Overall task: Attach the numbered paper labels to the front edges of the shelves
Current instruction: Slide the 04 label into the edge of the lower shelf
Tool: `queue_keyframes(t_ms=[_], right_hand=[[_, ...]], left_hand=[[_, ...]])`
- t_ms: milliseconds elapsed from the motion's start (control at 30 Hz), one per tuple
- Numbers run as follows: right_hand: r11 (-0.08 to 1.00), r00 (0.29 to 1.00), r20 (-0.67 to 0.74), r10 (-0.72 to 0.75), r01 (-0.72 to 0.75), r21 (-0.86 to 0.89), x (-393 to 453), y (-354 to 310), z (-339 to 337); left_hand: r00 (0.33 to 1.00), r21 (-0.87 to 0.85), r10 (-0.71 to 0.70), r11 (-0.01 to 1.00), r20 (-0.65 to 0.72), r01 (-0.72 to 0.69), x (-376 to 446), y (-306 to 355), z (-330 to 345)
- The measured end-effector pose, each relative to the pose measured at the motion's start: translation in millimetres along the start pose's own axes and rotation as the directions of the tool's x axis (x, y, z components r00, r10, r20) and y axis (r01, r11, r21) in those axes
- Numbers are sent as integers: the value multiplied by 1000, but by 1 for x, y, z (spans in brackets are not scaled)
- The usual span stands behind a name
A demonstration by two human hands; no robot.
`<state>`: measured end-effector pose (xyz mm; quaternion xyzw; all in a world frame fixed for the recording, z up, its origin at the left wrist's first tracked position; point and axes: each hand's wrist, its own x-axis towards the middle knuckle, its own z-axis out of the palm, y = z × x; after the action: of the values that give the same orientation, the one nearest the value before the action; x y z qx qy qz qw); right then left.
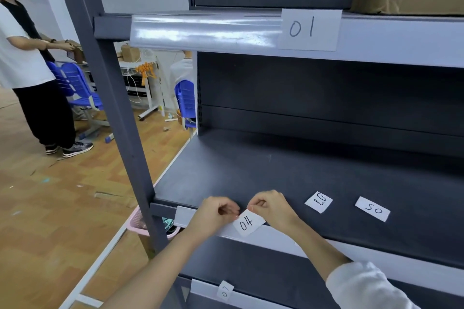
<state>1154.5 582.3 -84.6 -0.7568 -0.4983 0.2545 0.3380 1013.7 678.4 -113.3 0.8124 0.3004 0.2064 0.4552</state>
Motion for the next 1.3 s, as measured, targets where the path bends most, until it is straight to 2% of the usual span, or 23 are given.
queue_keyframes(t_ms=[333, 667, 1000, 1300], right_hand=[[998, 985, -171, -7, 18, 62, -14, 14, 8], [1000, 952, -306, -6, 15, 26, -26, 16, 17], [995, 971, -238, -28, 4, -103, -27, 11, 12], [990, 980, -197, -8, -20, -141, -23, 12, 12]], left_hand=[[1000, 34, 11, 999, -12, -10, -1, 4, 3], [999, 124, 24, 992, 41, -29, -2, 7, 4], [998, 145, 62, 988, 8, -62, -1, 5, 1], [998, 114, 63, 991, 32, -66, 1, 2, -2]])
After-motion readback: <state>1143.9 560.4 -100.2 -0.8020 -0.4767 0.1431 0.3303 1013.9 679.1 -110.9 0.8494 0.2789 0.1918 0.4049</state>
